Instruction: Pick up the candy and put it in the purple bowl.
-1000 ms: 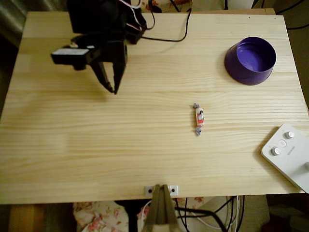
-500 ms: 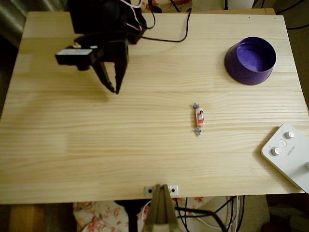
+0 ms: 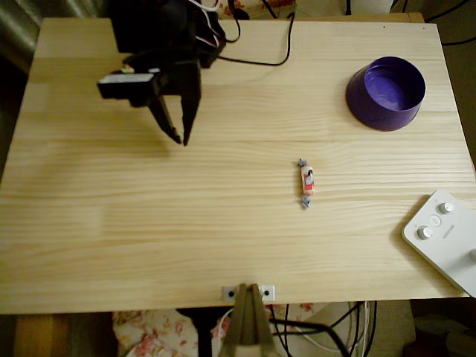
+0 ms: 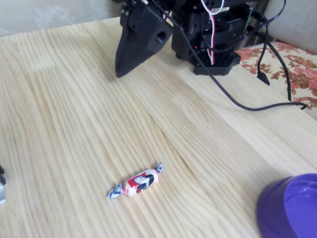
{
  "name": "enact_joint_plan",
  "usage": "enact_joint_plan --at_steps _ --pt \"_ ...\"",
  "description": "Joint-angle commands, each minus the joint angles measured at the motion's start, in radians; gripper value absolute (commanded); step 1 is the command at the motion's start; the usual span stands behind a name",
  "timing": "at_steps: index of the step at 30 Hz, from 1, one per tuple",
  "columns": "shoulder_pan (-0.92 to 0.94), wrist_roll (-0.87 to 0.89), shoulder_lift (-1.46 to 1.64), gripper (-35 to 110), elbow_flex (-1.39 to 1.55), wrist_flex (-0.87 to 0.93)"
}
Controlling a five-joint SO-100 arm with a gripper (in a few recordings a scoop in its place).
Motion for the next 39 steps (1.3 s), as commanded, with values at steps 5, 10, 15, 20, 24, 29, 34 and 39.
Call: enact_joint_plan --at_steps 5,10,15,20,24,29,34,39 --pt "0.020 0.012 0.012 -1 -0.060 0.025" --pt "0.008 0.014 0.012 -1 -0.124 0.077" --pt "-0.008 0.018 0.012 -1 -0.179 0.115" --pt "-0.040 0.060 -0.032 -1 -0.235 0.140" --pt "-0.054 0.110 -0.238 -1 -0.353 0.120" --pt "-0.106 0.161 -0.557 -1 -0.574 0.138" --pt "-0.204 0.235 -0.661 -1 -0.667 0.143" --pt "-0.304 0.344 -0.824 -1 -0.730 0.106"
